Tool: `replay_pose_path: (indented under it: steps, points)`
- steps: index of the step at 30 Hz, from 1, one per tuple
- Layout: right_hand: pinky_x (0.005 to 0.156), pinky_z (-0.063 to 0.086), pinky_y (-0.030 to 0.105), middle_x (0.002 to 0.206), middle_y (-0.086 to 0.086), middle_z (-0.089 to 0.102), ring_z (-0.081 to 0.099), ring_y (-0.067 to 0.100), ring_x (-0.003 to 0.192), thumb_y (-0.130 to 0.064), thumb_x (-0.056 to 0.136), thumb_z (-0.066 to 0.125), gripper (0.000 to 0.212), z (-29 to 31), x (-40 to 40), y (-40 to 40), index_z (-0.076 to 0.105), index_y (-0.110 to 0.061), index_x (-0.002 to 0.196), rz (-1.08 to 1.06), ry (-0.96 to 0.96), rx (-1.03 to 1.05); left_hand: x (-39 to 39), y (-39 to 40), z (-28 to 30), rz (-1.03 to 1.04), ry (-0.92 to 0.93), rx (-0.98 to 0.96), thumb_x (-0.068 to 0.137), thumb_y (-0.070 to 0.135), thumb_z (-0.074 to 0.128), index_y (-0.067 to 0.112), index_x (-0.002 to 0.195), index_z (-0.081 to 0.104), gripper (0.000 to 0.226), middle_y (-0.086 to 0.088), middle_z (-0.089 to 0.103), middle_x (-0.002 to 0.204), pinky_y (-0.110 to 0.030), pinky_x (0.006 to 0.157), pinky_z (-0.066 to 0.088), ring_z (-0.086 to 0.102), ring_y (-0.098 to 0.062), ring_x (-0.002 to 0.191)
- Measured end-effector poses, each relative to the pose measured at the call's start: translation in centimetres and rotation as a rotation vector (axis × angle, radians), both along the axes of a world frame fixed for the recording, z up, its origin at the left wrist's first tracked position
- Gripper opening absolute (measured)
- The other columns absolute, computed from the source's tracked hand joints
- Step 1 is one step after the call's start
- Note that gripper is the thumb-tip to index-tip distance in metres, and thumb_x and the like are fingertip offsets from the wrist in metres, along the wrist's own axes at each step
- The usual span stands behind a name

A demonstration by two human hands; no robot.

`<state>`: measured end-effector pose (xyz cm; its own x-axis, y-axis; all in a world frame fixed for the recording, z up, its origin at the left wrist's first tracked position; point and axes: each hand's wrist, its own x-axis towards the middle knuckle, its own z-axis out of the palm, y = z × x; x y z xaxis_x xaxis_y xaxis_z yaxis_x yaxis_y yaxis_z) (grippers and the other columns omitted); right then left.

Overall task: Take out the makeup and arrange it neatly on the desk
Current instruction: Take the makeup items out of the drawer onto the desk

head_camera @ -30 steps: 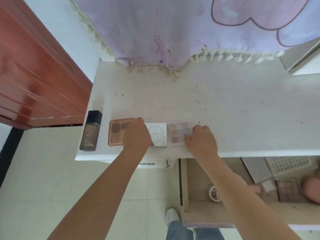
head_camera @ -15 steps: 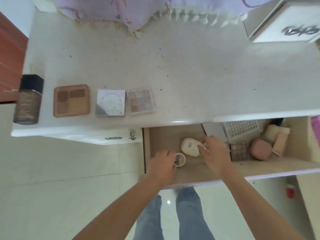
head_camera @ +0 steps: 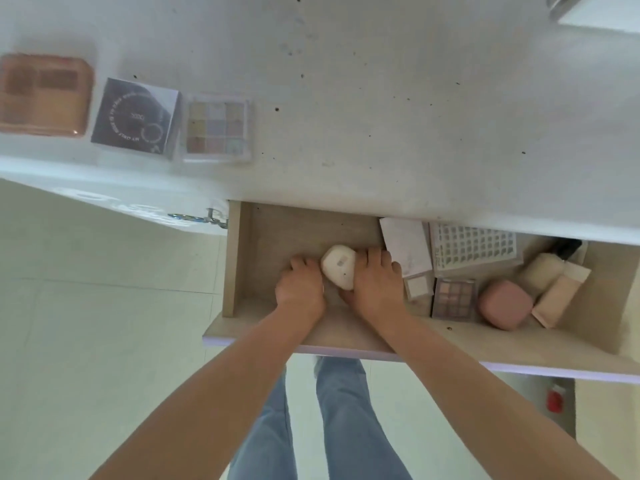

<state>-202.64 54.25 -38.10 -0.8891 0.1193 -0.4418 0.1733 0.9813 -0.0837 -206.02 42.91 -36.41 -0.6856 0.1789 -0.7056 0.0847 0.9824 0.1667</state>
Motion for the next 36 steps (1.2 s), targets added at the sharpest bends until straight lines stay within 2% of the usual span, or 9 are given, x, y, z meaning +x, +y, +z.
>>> replay_pose_path:
  steps: [4,8,11,17,20,25,30,33,36]
  points:
    - [0.079,0.042,0.034,0.11,0.019,0.054,0.054,0.031,0.098,-0.044,0.065,0.072,0.072,0.4,-0.5,-0.2,0.049,0.001,0.116,0.048,0.056,0.054,-0.2,-0.9,0.5,0.116,0.04,0.03,0.077,0.028,0.067,0.0,0.121,0.035,0.061,-0.019,0.041,0.124,-0.036,0.084,0.045,0.05,-0.034,0.11]
    - [0.092,0.036,0.035,0.127,0.016,0.044,0.045,0.03,0.113,-0.04,0.075,0.062,0.071,1.9,-1.4,-0.4,0.034,-0.006,0.13,0.041,-0.145,-0.089,-0.6,-2.6,3.4,0.205,0.157,0.16,0.073,0.029,0.069,0.005,0.117,0.043,0.057,-0.015,0.047,0.116,-0.029,0.083,0.037,0.049,-0.031,0.104]
    - [0.081,0.039,0.027,0.12,0.008,0.051,0.052,0.025,0.107,-0.043,0.069,0.065,0.067,5.8,-1.4,0.6,0.042,-0.012,0.124,0.008,-0.111,-0.202,-0.5,-4.2,7.1,0.287,0.301,0.335,0.067,0.02,0.072,0.01,0.119,0.051,0.056,-0.01,0.047,0.111,-0.019,0.081,0.029,0.046,-0.026,0.104]
    - [0.066,0.054,0.041,0.093,0.019,0.065,0.065,0.037,0.08,-0.009,0.032,0.082,0.069,14.7,-5.1,3.3,0.062,0.002,0.097,0.305,0.529,-0.263,-5.3,-5.5,13.9,0.236,0.585,0.513,0.061,0.005,0.075,0.004,0.114,0.058,0.056,-0.013,0.052,0.105,-0.021,0.084,0.033,0.051,-0.027,0.096]
    - [0.075,0.051,0.048,0.099,0.022,0.065,0.063,0.04,0.093,0.007,0.04,0.075,0.058,16.4,-9.5,3.6,0.066,-0.002,0.096,0.459,0.632,-0.16,-9.5,-4.4,15.0,0.174,0.549,0.486,0.07,0.013,0.072,0.006,0.125,0.048,0.061,-0.012,0.049,0.119,-0.011,0.086,0.027,0.046,-0.024,0.109]
    - [0.078,0.05,0.053,0.104,0.021,0.066,0.061,0.043,0.099,0.005,0.046,0.075,0.054,15.4,-13.3,4.1,0.071,-0.017,0.096,0.686,0.594,-0.058,-13.4,-2.7,13.9,-0.037,0.524,0.347,0.077,0.024,0.064,0.011,0.131,0.043,0.059,-0.005,0.045,0.129,-0.028,0.1,0.033,0.044,-0.022,0.118]
    - [0.063,0.055,0.037,0.102,0.02,0.067,0.064,0.037,0.095,0.002,0.038,0.084,0.062,14.6,-13.3,3.9,0.072,-0.02,0.095,0.689,0.502,-0.17,-13.5,-3.1,12.0,-0.084,0.536,0.259,0.079,0.031,0.061,0.02,0.134,0.038,0.061,0.004,0.039,0.135,-0.03,0.098,0.017,0.037,-0.017,0.124]
    - [0.083,0.05,0.048,0.125,0.03,0.052,0.049,0.047,0.117,0.017,0.057,0.068,0.064,14.3,-12.8,4.1,0.064,-0.014,0.113,0.605,0.424,-0.298,-13.1,-4.1,11.8,-0.078,0.603,0.314,0.076,0.038,0.06,0.016,0.136,0.037,0.068,-0.001,0.036,0.141,-0.033,0.104,0.015,0.029,-0.02,0.132]
    - [0.113,0.015,0.038,0.149,0.022,0.02,0.009,0.035,0.141,0.014,0.08,0.043,0.059,13.6,-11.5,4.4,0.046,-0.015,0.132,0.449,0.325,-0.378,-12.6,-4.9,11.9,-0.042,0.629,0.398,0.079,0.048,0.032,0.0,0.137,0.035,0.074,-0.016,0.031,0.146,-0.04,0.113,0.013,0.021,-0.029,0.139]
